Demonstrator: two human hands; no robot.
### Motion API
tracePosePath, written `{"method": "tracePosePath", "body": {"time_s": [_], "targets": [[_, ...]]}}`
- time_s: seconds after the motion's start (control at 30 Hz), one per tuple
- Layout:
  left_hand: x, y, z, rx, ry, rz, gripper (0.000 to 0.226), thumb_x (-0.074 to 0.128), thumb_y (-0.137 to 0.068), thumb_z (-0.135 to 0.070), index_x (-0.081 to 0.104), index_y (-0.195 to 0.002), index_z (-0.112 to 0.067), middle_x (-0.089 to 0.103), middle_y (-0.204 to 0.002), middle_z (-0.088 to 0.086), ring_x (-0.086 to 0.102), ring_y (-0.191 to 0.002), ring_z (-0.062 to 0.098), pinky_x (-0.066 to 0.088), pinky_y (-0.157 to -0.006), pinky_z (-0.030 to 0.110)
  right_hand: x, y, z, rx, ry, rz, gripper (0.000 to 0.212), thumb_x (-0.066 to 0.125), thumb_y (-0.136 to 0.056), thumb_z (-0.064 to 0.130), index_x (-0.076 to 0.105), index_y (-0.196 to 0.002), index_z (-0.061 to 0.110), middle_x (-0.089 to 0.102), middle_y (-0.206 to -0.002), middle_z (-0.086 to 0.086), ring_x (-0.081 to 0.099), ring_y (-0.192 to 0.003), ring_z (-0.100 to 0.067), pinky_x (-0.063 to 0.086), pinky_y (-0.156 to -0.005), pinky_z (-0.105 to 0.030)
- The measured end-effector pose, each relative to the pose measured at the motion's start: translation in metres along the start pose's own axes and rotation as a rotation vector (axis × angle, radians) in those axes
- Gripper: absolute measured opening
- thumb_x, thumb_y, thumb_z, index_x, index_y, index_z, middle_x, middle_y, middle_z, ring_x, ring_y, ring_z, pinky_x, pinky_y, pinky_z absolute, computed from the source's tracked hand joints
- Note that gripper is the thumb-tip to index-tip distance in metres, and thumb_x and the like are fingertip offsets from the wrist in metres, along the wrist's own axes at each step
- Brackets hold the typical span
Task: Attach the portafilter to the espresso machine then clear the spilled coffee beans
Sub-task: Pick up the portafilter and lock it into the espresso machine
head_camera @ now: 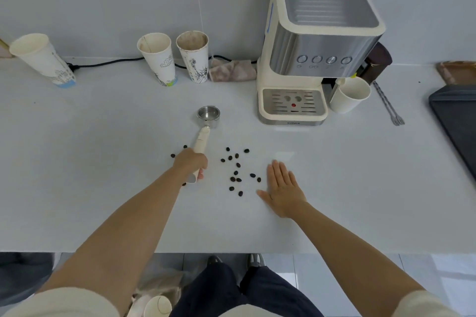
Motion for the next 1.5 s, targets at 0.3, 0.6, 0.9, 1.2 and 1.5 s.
{"method": "tracePosePath", "body": {"time_s": [0.3,0.6,0.9,1.2,1.5], "targets": [[-0.017,0.008,-0.020,0.175,-0.254,-0.030,0.029,0.058,-0.079,-0.002,0.049,-0.107,0.000,0.048,-0.066,0.008,0.046,-0.050,0.019,0.037,-0.043,0.024,-0.038,0.002,-0.003,-0.007,-0.012,-0.046,0.070,0.014,-0.097,0.048,-0.014,-0.145,0.004,-0.022,-0.154,-0.011,-0.023,-0.142,-0.022,-0.010,-0.117,-0.035],[-0.001,0.023,-0.079,0.391,-0.564,0.063,0.020,0.057,-0.079,-0.007,0.046,-0.095,-0.009,0.050,-0.067,0.004,0.048,-0.047,0.016,0.035,-0.043,0.020,-0.221,0.046,-0.012,-0.095,-0.157,-0.711,0.069,0.022,-0.097,0.047,-0.003,-0.146,0.005,-0.009,-0.157,-0.008,-0.016,-0.143,-0.019,-0.011,-0.114,-0.030],[0.030,0.024,-0.133,0.516,-0.710,0.109,0.017,0.057,-0.077,-0.006,0.044,-0.086,-0.010,0.048,-0.069,0.003,0.049,-0.044,0.016,0.039,-0.044,0.023,-0.313,0.022,-0.072,0.062,-0.117,-0.682,0.067,0.023,-0.097,0.043,0.005,-0.146,0.001,-0.004,-0.156,-0.017,-0.008,-0.145,-0.027,0.001,-0.119,-0.039],[0.047,0.018,-0.177,0.591,-0.804,0.140,0.017,0.057,-0.078,-0.007,0.043,-0.088,-0.010,0.046,-0.068,0.002,0.047,-0.044,0.016,0.034,-0.040,0.020,-0.320,0.008,-0.075,0.033,0.006,-0.654,0.058,0.029,-0.095,0.049,0.040,-0.123,0.000,0.039,-0.138,-0.015,0.029,-0.133,-0.025,0.024,-0.112,-0.041],[0.053,0.003,-0.197,0.604,-0.709,0.209,0.020,0.056,-0.077,-0.003,0.041,-0.070,-0.014,0.048,-0.062,0.005,0.045,-0.041,0.016,0.030,-0.035,0.016,-0.317,0.008,-0.074,0.067,0.085,-0.582,0.086,0.034,-0.089,0.060,0.005,-0.147,0.003,0.003,-0.158,-0.010,-0.001,-0.146,-0.022,0.005,-0.120,-0.038]]}}
Point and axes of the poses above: each hand's wrist, its own y-axis away from the middle knuckle, its own x-axis out of the palm, z = x × y, the point moved 5 cm from there along -y, towards the middle knuckle
